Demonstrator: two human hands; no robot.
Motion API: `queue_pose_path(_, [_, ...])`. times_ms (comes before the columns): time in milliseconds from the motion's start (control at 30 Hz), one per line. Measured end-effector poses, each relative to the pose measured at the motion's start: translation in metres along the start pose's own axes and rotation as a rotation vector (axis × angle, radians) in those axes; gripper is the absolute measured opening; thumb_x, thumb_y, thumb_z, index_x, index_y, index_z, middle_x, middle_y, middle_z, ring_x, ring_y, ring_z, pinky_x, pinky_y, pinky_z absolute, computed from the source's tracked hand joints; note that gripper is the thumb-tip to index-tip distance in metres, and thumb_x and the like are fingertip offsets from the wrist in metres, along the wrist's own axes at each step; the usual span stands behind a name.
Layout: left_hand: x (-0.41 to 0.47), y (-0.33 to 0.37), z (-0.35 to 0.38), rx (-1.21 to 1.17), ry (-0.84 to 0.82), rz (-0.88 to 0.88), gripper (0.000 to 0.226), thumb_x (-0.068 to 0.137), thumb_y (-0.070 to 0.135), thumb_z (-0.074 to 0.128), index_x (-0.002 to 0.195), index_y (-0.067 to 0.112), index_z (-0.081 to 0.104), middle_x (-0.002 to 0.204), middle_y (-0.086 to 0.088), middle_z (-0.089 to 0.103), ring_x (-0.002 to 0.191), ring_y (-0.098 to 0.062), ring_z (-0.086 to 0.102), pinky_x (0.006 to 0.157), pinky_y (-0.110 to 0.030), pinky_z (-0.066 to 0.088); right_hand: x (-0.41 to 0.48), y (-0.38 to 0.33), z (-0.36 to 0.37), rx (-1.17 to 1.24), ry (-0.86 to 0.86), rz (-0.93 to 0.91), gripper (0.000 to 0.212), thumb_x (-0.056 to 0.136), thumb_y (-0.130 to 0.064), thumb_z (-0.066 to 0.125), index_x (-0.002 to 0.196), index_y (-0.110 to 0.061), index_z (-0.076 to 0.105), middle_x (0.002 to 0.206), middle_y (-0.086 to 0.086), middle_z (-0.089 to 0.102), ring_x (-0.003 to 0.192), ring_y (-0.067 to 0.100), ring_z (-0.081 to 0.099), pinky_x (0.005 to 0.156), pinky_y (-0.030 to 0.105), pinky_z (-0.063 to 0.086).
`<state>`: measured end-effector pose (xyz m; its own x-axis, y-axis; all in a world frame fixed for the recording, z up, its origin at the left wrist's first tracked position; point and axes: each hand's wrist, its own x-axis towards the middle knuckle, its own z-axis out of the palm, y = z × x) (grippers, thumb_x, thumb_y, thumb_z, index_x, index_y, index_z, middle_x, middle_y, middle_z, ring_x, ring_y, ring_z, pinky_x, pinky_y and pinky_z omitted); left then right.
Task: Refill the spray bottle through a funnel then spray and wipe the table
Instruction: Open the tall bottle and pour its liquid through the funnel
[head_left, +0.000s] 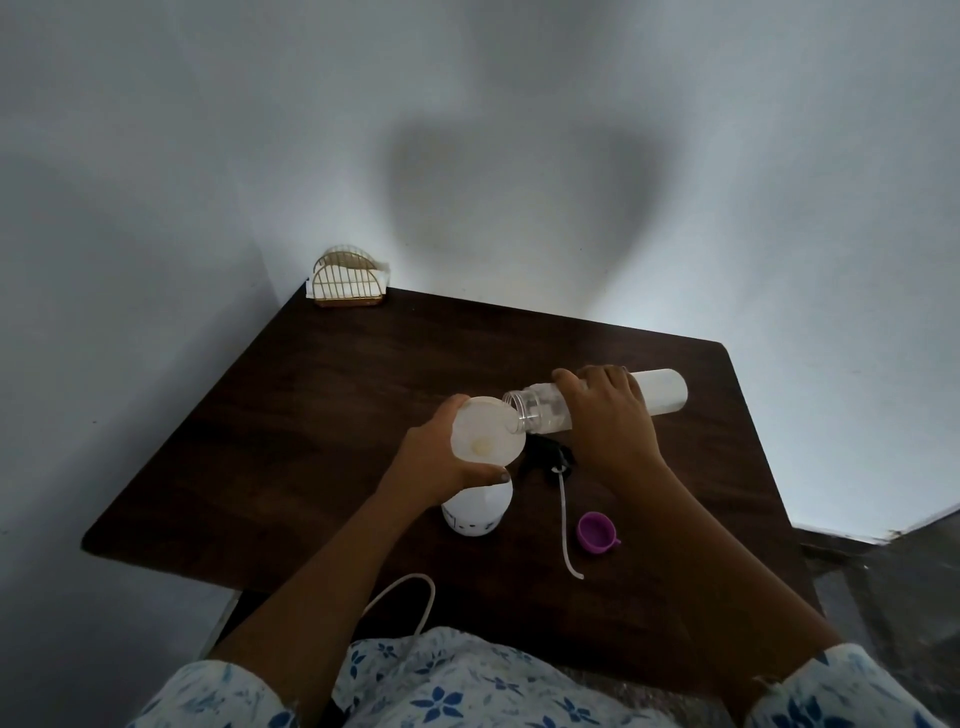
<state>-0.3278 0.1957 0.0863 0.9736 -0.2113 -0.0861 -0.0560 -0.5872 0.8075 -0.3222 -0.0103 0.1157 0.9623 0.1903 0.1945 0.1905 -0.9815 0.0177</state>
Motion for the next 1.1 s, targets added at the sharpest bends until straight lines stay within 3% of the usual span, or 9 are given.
queue_pose_path(300, [0.0005,-0.0018,0.001,-0.009,0.007,-0.004,0.091,0.057,0.04,0.084,0.132,0.032,0.032,0.119,0.007,0.048,0.105,-0.012,0.047,0.079,-0.027,0.043,-0.0002,-0.0002,-0.0004,0.006,0.024,0.005,0.066,0.071,-0.028,0.077,0.129,-0.019,0.046,0.125,0.012,0.054,0.119,0.032,0.045,0.105,0.047,0.032])
queue_pose_path(600, [0.0028,-0.0014,0.0015,0.004,0.004,-0.006,0.095,0.057,0.041,0.083,0.134,0.031,0.029,0.128,0.002,0.048,0.113,-0.017,0.048,0.083,-0.029,0.045,0.0001,0.0011,-0.0009,0.005,0.02,0.002,0.067,0.071,-0.029,0.077,0.129,-0.019,0.046,0.125,0.012,0.054,0.119,0.032,0.045,0.105,0.047,0.032])
queue_pose_path(1100, [0.003,-0.0019,0.0021,-0.003,0.008,-0.007,0.093,0.058,0.04,0.083,0.134,0.03,0.03,0.127,0.002,0.048,0.111,-0.016,0.048,0.083,-0.028,0.043,-0.0002,-0.0006,-0.004,-0.023,0.008,-0.001,0.066,0.073,-0.028,0.075,0.131,-0.02,0.043,0.127,0.012,0.053,0.121,0.031,0.043,0.107,0.045,0.03])
